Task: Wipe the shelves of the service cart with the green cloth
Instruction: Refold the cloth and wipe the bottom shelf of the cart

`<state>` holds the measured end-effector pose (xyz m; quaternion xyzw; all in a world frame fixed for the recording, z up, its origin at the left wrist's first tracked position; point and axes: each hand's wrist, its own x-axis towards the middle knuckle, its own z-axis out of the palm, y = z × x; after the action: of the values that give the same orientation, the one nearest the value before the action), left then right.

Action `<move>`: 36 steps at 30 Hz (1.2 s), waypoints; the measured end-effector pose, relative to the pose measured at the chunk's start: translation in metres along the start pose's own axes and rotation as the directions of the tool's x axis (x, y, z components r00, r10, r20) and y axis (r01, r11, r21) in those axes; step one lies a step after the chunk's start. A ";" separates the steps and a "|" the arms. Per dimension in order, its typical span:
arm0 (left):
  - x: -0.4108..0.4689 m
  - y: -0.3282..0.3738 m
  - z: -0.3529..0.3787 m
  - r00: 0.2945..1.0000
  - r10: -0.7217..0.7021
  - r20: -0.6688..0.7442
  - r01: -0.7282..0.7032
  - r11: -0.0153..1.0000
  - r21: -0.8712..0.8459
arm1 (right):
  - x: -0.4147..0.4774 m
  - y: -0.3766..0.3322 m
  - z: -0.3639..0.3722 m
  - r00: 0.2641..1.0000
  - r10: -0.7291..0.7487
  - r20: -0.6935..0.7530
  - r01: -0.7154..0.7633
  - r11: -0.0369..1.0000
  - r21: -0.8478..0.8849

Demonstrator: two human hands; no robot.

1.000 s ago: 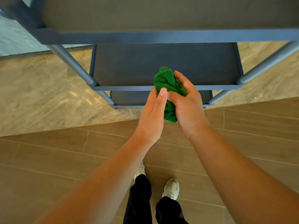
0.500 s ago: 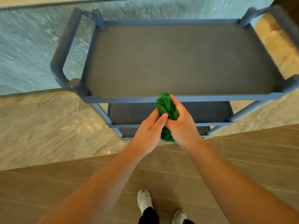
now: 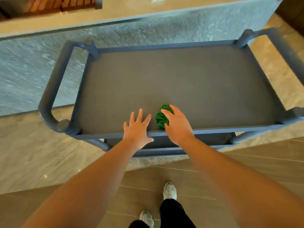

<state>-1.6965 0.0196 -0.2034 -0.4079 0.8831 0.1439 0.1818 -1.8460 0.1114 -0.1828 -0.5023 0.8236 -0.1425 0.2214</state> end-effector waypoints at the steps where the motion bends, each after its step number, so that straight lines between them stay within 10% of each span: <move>1: 0.002 0.004 0.008 1.000 -0.011 0.020 0.010 1.000 0.013 | 0.005 0.007 0.004 0.999 0.021 0.029 -0.021 0.999 -0.025; 36: -0.128 0.073 0.087 0.998 0.021 0.057 -0.025 0.998 0.063 | -0.142 0.064 0.034 0.999 0.032 0.014 -0.030 0.996 -0.089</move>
<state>-1.6581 0.1861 -0.2172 -0.3876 0.8864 0.1291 0.2178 -1.8210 0.2666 -0.2099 -0.4999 0.8352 -0.0984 0.2072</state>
